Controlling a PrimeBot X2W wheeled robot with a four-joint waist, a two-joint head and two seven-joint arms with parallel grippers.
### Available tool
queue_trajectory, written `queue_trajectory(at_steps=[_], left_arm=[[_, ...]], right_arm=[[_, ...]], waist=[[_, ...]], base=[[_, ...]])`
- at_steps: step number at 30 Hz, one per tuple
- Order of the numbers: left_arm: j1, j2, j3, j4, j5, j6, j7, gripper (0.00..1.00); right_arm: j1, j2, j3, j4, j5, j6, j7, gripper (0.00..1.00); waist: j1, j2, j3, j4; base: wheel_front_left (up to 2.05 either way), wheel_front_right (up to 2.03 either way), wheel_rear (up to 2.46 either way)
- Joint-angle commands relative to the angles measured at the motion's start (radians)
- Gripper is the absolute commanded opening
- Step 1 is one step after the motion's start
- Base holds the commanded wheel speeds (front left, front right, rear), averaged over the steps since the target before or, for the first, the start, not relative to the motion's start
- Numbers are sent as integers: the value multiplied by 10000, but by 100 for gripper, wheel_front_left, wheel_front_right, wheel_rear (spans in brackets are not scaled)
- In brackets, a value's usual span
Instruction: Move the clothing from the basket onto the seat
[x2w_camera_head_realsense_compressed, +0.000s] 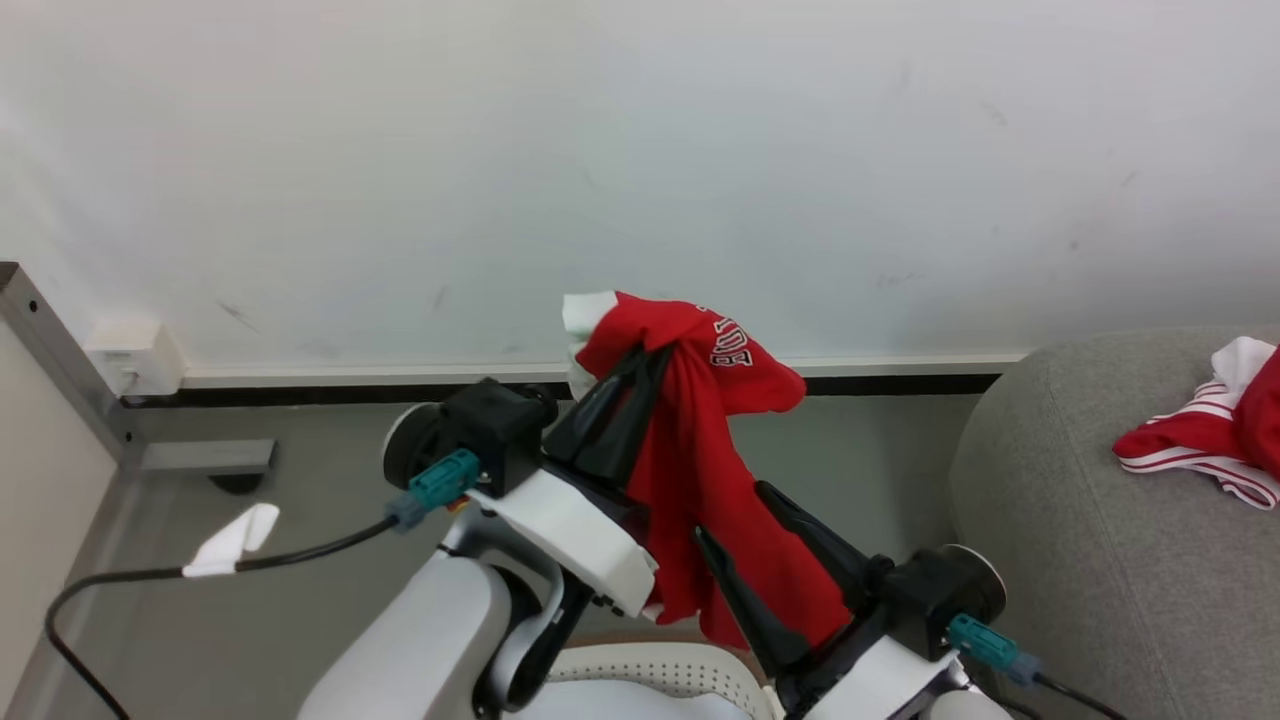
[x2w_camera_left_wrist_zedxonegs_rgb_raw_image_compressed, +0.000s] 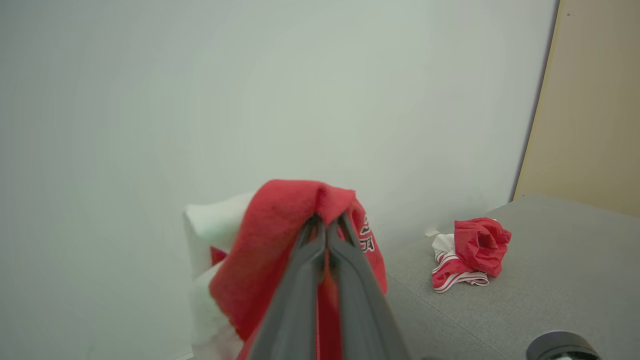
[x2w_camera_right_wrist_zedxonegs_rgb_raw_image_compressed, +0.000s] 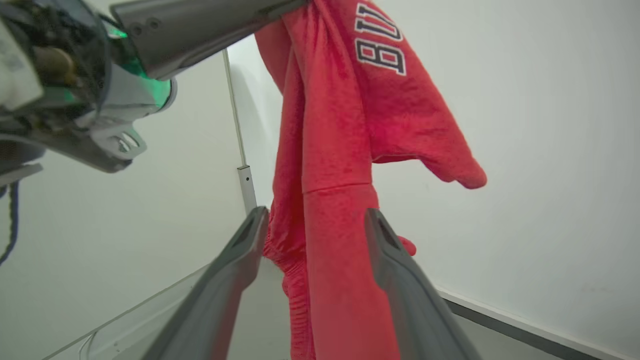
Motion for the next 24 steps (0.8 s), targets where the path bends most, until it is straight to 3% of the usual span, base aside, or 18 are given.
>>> queue_trajectory(at_steps=[1,7,14,15,16,17,18,24], left_arm=[[101,-12,-27,-30,-53,-52,-39,0],[296,-325,-556,-185,-73,-222,35,0],[417,-568,-1034,-626,-135,-303,263,0],[428,-572,-1063,-682,-144,-298,278,0],[428,-572,-1063,-682,-144,-298,278,0],[442,-561,-1080,-721,-141,-276,310,0],[467,-536,-1084,-747,-140,-246,321,0],[609,-390,-1044,-805,-226,-161,375,0]], right_arm=[[-139,-5,-35,139,-128,-26,5,100],[-617,249,-241,1410,-712,-26,143,100],[-900,364,191,3073,-189,-26,295,100],[-944,370,259,3241,-121,-26,204,79],[-944,370,259,3241,-121,-26,204,79],[-1006,376,303,3375,-44,-26,119,18],[-1064,383,347,3480,98,-26,27,0],[-1265,394,676,3678,429,-26,-390,0]], waist=[[-1,0,-66,99],[-1,0,-285,606],[-1,0,-523,1252],[-1,0,-535,1312],[-1,0,-535,1312],[-1,0,-545,1367],[-1,0,-549,1407],[-1,0,-534,1415]], base=[[0,0,0],[0,0,0],[0,0,0],[0,0,0],[0,0,0],[0,0,0],[0,0,0],[0,0,0]])
